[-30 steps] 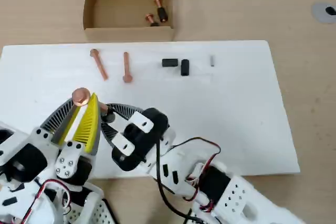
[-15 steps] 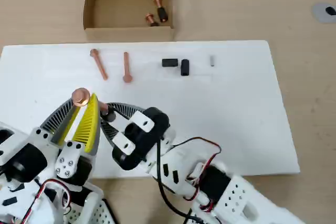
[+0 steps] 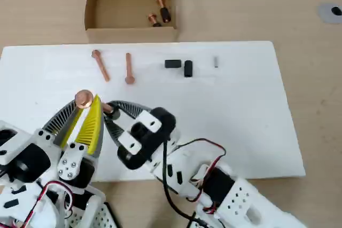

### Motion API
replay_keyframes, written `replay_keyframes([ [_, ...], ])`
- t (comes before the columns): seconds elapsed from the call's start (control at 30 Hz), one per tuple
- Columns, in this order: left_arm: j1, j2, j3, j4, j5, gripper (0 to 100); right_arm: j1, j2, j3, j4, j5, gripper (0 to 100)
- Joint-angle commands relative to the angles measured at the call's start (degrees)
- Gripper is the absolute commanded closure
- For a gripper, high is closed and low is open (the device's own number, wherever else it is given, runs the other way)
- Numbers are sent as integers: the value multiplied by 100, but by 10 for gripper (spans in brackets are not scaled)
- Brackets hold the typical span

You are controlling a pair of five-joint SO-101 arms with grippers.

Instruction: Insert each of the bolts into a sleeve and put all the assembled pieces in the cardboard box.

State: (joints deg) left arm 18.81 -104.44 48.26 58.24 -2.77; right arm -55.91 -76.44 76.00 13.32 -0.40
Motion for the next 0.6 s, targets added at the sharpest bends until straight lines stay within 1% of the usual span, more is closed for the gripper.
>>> replay_keyframes([
  [0.0, 44, 31, -176, -26, -35, 994, 145, -110, -22, -211, -26, 989],
  [0.3, 62, 66, -149, -18, -35, 993, 127, -110, -31, -211, -26, 989],
  [0.57, 79, 725, -176, -53, -35, 993, 119, -127, -31, -211, -26, 989],
])
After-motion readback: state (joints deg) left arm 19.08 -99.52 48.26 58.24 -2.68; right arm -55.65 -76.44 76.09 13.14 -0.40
